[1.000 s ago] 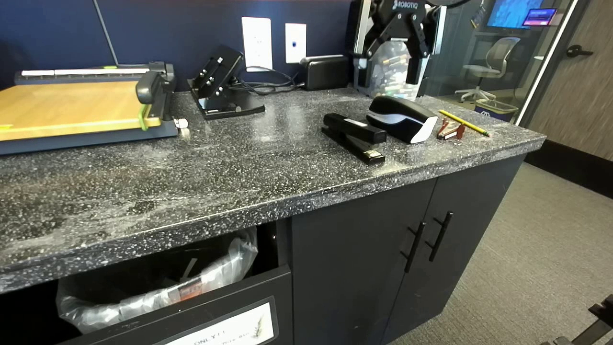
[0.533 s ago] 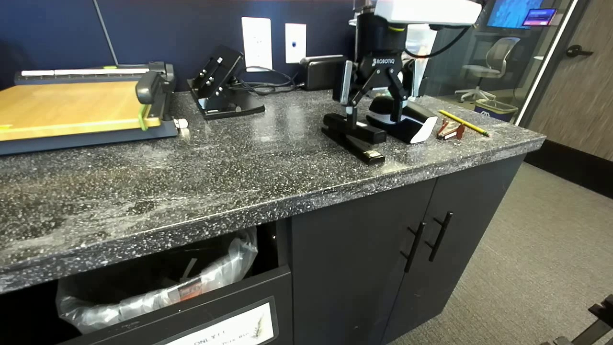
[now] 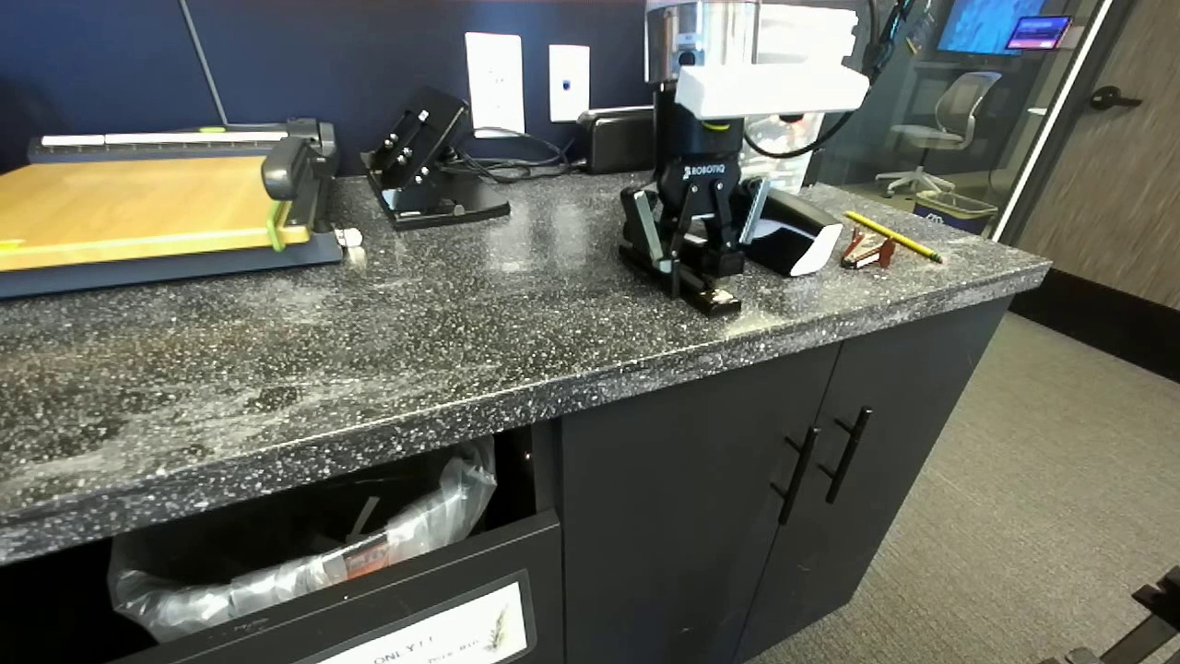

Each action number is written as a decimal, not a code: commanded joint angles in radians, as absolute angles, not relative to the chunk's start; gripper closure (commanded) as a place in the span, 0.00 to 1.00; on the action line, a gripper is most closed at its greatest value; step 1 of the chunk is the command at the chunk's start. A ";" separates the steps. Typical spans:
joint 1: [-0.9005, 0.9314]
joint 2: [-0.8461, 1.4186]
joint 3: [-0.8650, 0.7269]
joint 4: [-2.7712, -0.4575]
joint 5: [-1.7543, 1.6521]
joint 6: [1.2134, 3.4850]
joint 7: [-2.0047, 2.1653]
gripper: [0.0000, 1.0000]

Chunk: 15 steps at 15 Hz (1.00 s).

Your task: Move the black stapler to the left

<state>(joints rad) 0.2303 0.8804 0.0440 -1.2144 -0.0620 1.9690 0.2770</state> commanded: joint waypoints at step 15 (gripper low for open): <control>0.436 0.823 0.040 -1.189 -0.122 1.919 0.371 0.83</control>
